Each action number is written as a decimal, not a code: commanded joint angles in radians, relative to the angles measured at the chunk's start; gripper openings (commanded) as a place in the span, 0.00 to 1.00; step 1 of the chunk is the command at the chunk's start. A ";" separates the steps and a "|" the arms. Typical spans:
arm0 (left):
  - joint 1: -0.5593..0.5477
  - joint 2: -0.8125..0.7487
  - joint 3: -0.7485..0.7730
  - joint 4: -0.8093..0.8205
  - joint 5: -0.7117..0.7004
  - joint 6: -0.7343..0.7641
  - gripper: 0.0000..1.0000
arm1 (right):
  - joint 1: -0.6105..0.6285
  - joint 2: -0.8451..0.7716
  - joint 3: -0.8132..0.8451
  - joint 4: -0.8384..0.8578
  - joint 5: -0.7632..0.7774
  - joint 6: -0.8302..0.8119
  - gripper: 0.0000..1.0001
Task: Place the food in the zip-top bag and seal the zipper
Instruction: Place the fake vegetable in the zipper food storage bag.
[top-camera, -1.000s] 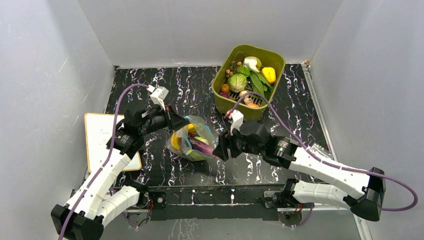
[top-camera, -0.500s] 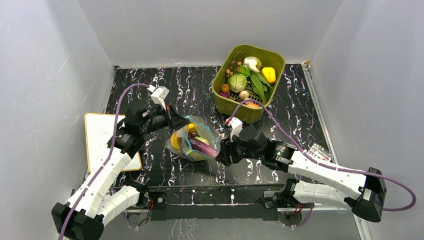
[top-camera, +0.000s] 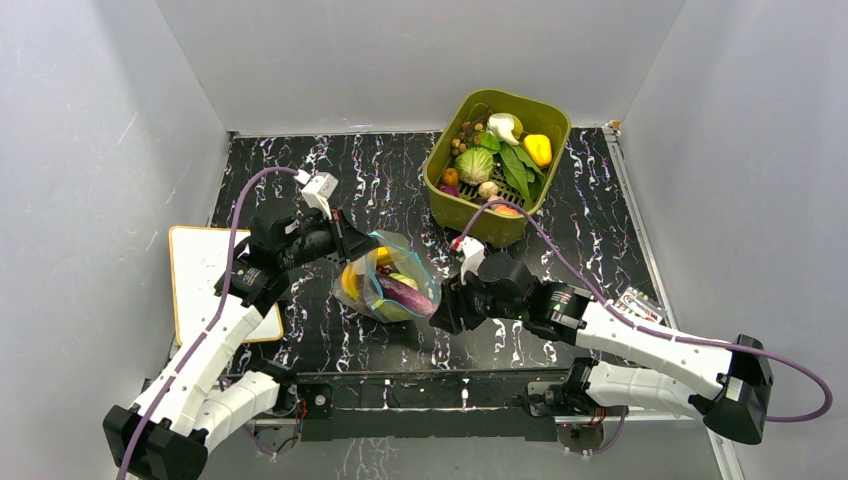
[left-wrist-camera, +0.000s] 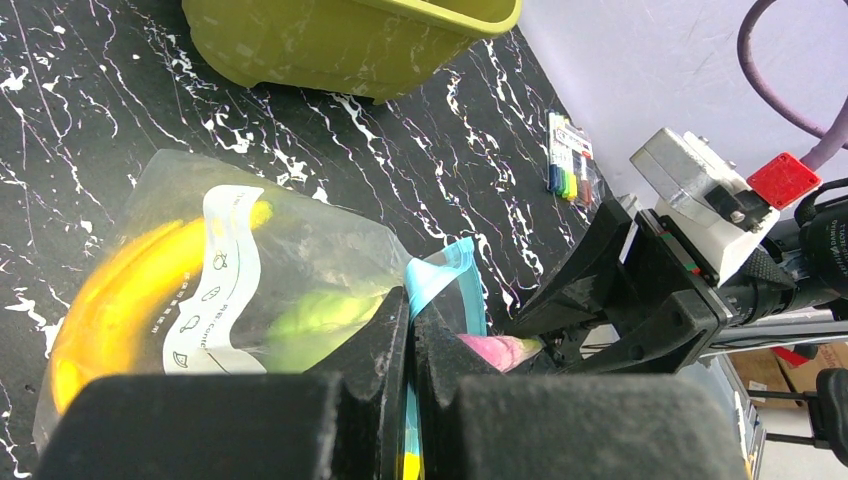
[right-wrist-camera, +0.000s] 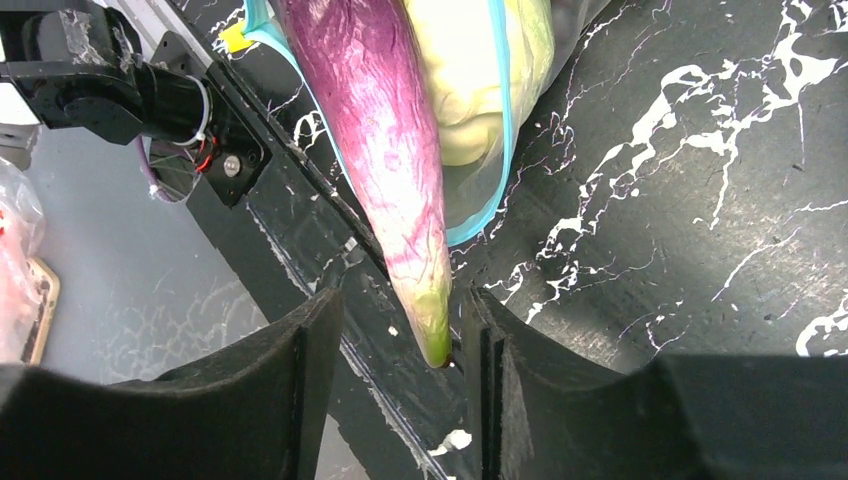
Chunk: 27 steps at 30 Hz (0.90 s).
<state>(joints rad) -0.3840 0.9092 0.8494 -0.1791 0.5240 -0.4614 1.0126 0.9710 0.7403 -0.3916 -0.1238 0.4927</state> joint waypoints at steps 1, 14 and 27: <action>-0.005 -0.015 0.025 0.035 0.000 0.000 0.00 | 0.004 -0.017 0.015 0.022 0.013 0.027 0.40; -0.004 -0.027 0.025 0.056 0.085 0.027 0.00 | 0.004 0.003 0.227 0.021 0.092 0.152 0.04; -0.004 -0.033 0.019 0.088 0.152 0.012 0.00 | 0.004 0.208 0.465 -0.175 0.224 0.336 0.01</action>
<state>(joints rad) -0.3820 0.9081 0.8490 -0.1581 0.6098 -0.4408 1.0138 1.1709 1.1076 -0.5388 -0.0044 0.7486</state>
